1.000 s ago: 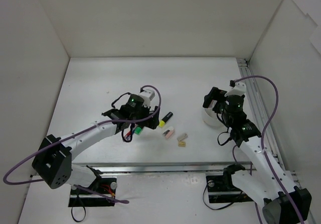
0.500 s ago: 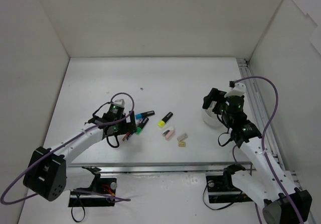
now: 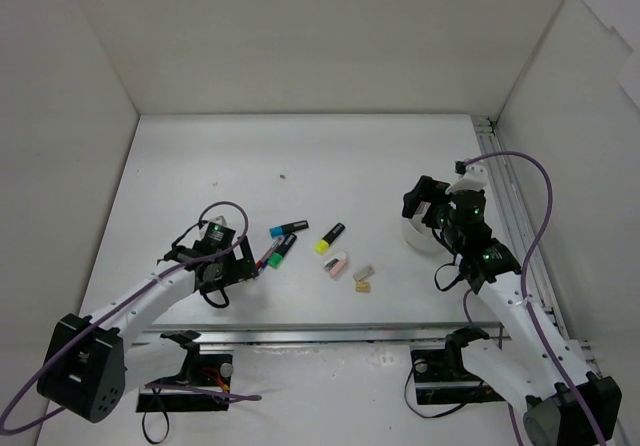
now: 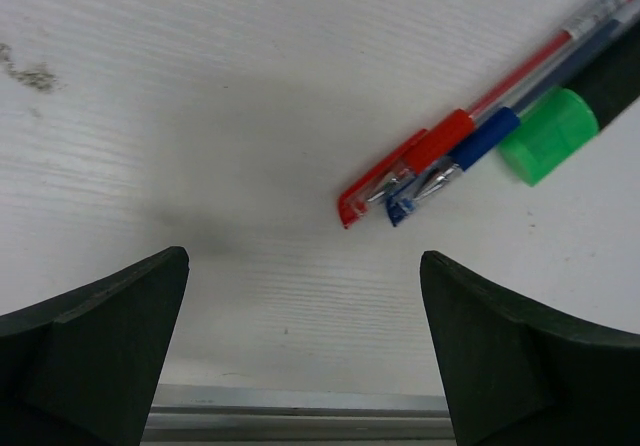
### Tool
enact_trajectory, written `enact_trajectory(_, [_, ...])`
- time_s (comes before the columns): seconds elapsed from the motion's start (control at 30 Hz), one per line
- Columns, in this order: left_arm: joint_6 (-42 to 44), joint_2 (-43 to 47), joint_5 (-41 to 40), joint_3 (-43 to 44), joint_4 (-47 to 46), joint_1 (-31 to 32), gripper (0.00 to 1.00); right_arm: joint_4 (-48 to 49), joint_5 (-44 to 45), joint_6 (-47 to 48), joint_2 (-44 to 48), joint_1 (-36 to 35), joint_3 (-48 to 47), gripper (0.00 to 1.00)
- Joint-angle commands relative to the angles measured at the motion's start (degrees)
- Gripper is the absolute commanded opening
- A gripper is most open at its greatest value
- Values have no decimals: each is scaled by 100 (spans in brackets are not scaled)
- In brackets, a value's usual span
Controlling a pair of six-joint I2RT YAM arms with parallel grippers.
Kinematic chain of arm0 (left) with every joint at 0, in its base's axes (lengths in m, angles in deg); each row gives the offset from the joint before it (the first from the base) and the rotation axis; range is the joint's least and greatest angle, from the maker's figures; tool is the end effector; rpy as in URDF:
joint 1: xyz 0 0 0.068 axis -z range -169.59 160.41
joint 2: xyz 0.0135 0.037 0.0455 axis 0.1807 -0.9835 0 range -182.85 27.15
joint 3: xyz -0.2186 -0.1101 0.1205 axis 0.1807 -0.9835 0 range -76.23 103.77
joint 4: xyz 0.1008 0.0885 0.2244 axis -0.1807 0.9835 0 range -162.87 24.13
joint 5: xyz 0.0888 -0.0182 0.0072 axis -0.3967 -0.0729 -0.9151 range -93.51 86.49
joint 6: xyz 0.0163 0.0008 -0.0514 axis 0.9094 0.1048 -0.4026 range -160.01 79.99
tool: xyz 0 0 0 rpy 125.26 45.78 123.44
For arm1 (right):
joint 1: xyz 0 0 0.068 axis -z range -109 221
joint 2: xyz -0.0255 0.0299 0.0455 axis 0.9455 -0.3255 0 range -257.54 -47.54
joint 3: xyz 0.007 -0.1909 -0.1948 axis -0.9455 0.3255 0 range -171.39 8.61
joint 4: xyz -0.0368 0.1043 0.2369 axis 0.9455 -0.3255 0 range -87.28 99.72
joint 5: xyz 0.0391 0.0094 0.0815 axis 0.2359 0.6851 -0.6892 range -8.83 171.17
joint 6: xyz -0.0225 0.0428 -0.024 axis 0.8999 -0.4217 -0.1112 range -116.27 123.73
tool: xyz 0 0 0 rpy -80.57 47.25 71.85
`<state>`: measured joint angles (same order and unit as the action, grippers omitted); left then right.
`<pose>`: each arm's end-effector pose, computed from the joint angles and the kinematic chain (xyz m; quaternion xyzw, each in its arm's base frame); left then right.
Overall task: Sort the stationery into containers
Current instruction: Move the pen to the center of the board.
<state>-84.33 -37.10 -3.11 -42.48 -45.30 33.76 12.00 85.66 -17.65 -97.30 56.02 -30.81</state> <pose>0.1879 -0.0813 0.1856 -0.1739 0.9455 -0.1560 0.2266 0.2032 0.0514 0.3147 0.0677 0.7518 0.1764 0.6317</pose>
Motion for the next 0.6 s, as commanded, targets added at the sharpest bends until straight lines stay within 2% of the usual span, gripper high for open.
enact_trajectory(0.0, [-174,-52,-488,236,415,-155,95,255,-36,-41,115,22,-31,98])
enact_trajectory(0.1, [-139,-175,-620,280,425,-156,90,264,43,-15,177,4,-13,98])
enact_trajectory(0.37, [476,-535,-796,517,108,-33,87,255,105,3,238,22,4,98])
enact_trajectory(0.57, [713,-1404,-998,869,55,371,86,229,245,56,239,13,4,98])
